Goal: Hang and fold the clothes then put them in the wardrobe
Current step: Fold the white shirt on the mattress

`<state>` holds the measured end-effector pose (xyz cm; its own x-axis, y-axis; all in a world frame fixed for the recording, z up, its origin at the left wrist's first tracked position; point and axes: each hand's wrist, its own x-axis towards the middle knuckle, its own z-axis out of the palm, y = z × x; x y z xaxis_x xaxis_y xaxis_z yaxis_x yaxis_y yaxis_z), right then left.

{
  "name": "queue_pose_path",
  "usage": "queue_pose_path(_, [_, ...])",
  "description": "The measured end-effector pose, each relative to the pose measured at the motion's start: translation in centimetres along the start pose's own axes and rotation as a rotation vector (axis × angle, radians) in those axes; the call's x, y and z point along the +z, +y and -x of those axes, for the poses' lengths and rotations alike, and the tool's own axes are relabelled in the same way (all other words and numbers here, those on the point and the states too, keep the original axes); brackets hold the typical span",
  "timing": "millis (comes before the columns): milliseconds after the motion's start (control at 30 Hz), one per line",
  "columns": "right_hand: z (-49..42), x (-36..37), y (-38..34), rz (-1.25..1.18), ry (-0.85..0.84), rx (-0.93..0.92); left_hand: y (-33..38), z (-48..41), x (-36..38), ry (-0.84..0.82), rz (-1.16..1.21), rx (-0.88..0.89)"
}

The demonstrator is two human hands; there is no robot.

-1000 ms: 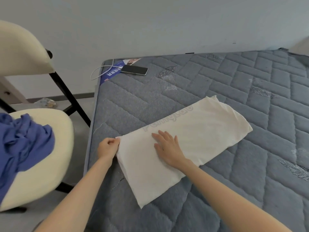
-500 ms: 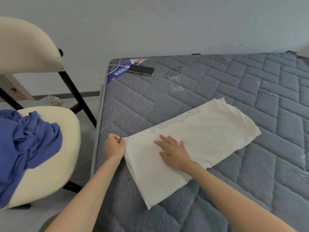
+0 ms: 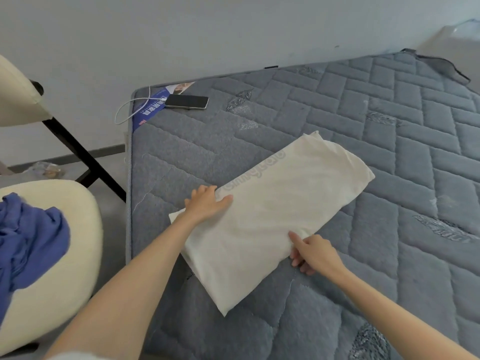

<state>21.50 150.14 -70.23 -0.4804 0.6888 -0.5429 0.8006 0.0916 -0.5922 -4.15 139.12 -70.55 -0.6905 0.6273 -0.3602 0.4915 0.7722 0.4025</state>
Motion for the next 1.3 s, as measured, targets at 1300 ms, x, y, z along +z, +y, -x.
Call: queue_pose_path(1300, [9.8, -10.8, -4.1, -0.309, 0.494, -0.639, 8.8, 9.7, -7.8, -0.087, 0.820, 0.441])
